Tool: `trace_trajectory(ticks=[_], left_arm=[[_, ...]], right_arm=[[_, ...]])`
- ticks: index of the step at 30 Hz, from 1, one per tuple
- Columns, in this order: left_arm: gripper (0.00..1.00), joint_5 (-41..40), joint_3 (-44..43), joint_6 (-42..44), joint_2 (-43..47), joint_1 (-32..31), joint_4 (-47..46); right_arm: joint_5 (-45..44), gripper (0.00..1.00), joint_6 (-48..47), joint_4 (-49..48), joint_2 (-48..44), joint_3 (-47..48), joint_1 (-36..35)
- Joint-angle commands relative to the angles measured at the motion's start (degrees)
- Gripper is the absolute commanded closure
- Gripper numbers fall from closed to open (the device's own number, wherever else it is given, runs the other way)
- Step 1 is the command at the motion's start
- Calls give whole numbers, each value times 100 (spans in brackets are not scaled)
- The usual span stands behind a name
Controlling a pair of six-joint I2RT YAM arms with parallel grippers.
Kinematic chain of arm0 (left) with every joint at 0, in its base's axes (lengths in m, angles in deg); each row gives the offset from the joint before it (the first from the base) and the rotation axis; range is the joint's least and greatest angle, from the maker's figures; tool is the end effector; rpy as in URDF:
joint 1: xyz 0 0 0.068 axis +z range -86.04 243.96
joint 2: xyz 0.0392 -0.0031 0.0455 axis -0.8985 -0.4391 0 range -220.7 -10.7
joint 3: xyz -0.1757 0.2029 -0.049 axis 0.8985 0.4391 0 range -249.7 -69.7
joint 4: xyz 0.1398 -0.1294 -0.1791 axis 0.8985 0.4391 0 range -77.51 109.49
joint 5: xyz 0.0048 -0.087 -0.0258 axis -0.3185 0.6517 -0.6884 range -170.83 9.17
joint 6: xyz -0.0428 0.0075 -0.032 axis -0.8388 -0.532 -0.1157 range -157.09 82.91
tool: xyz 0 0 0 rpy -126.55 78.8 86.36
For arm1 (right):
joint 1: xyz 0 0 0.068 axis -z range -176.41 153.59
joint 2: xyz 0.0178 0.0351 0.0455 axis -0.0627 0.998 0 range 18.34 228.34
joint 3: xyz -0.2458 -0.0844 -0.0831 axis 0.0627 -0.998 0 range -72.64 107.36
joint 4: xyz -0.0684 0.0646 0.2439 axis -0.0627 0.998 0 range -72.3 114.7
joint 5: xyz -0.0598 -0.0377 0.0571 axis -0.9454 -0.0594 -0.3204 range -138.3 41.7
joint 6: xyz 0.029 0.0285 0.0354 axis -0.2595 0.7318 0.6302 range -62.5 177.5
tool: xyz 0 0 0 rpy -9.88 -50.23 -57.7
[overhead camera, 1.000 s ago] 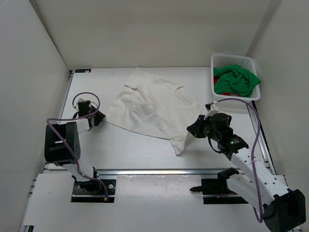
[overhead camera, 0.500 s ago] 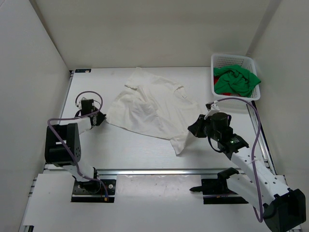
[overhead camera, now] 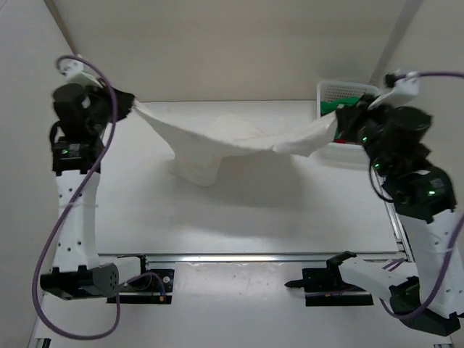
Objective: Fold and stack the t-shirts
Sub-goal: Flatten out the tshirt
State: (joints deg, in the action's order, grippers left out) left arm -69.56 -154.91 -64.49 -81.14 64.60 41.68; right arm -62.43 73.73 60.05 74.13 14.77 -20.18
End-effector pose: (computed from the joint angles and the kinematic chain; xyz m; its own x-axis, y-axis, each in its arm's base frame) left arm 0.2587 -0.0041 0.4556 -0.3029 -0.4547 -0.8375 0.0437 0.8713 -0.4889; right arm 0.1456 0.0546 0.4912 -0.2115 0.2031 -0.9561 -0.1169 0.9659 0.2310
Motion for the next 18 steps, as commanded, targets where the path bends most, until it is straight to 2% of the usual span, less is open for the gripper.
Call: trace_trajectory(ticks=[1,3,6,7,8,9,10,11,12,13,14,15,16,17,18], left_arm=[[100,508,-1154,139,267,375,1149],[100,849,-1698,-150,302,603,1080],[100,808,-2612,-283,100,832,1300],[100,633,-2780,-310,39,771,1308],[100,596,-2817,-327,21,805,1317],[100,674,-2782,-345,-14,936,1291],[100,736,-2712,-424,-49,998,1265],[100,841,-2668,-450,-93,1121,1178],[100,964,-2528,-512,-128,1157,1055],[100,1009,-2336,-590,-146,1236,984],[100,948,-2203,-626,-137,1175,801],[100,782,-1915,-653,-120,1053,607],[100,659,-1677,-644,-128,982,518],[100,553,-1526,-574,-155,886,465],[100,369,-1438,-556,-190,737,395]], right_arm=[[-696,100,-568,940,528,2087,-39],[-950,100,-647,1109,1046,3050,-416],[-2292,100,-1077,776,1573,4010,-1978],[-3340,100,-1548,236,1662,4107,-3018],[-4038,100,-2745,-240,1689,3864,-4464],[-5655,100,-5602,-5004,1481,2591,-5627],[-5836,100,-7658,-7662,1348,1726,-5769],[-5864,100,-9619,-9029,1547,1796,-6005],[-5951,100,-8107,-7937,2010,2832,-5320],[-5326,100,-6969,-4968,2058,3208,-4861],[-4902,100,-6105,-4260,2033,3342,-4839],[-4732,100,-5722,-3991,1911,2969,-4291],[-4522,100,-5536,-3745,1918,2817,-4094],[-3963,100,-4777,-2803,2005,2738,-3709],[-3287,100,-3473,-1601,2067,2815,-2539]])
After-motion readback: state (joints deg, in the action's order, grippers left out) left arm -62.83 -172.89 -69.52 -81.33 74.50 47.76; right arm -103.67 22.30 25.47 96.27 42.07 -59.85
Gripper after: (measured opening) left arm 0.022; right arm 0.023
